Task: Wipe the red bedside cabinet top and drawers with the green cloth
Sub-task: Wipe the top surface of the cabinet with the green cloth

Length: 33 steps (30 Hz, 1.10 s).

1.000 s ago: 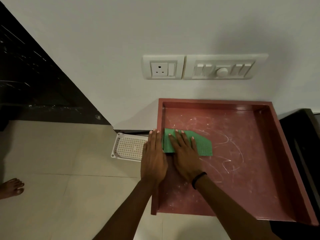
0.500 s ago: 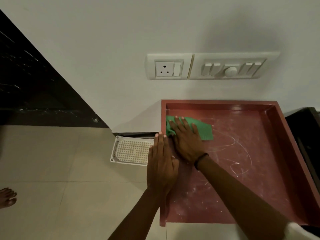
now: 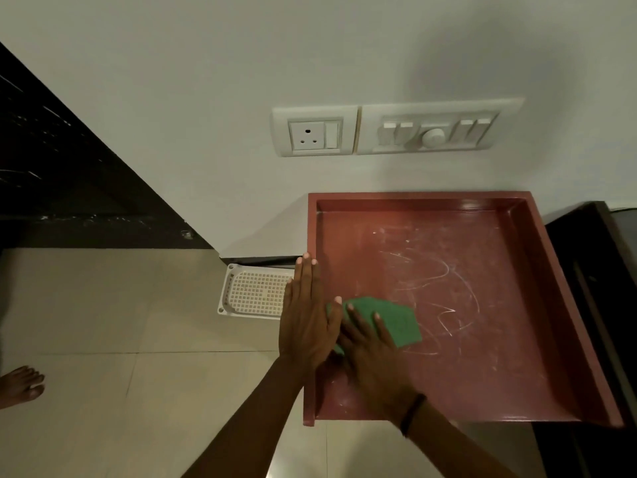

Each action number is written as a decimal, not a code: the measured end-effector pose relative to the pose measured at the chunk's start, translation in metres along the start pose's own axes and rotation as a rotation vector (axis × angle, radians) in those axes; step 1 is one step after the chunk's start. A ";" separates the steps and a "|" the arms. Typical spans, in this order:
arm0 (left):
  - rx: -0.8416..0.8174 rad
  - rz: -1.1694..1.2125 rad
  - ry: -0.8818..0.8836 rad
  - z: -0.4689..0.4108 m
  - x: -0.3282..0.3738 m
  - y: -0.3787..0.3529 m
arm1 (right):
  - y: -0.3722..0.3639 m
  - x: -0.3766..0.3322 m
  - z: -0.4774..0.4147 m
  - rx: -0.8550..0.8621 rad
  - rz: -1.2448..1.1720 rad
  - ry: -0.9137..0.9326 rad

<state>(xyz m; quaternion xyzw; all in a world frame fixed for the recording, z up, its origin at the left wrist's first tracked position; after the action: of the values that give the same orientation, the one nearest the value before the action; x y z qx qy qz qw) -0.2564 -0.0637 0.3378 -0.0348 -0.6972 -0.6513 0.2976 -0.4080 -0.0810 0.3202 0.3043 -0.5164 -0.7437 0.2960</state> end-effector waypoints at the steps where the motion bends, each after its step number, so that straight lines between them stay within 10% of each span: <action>1: -0.003 -0.005 0.002 0.000 0.000 0.000 | -0.010 -0.009 0.023 0.000 -0.010 0.021; 8: 0.041 0.052 0.003 0.000 0.000 -0.003 | -0.043 -0.025 0.070 0.024 0.026 0.039; 22: 0.075 0.080 -0.001 -0.004 -0.005 -0.009 | 0.056 0.074 -0.169 0.092 -0.098 -0.091; 33: 0.029 -0.039 0.008 0.000 0.001 -0.002 | -0.015 -0.003 0.053 -0.016 -0.042 -0.005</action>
<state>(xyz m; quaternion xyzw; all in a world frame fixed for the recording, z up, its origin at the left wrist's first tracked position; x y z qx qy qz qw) -0.2584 -0.0643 0.3363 -0.0143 -0.7059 -0.6468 0.2882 -0.4483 -0.0425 0.3211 0.3109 -0.5046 -0.7547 0.2813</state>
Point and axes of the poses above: each hand's wrist, its own z-axis away from the middle knuckle, its own y-axis out of the back of the hand, x = y × z, the point moved 1 cm from there along -z, towards the middle knuckle, and after that the axes turned 2 degrees about -y, right-handed, at the moved point
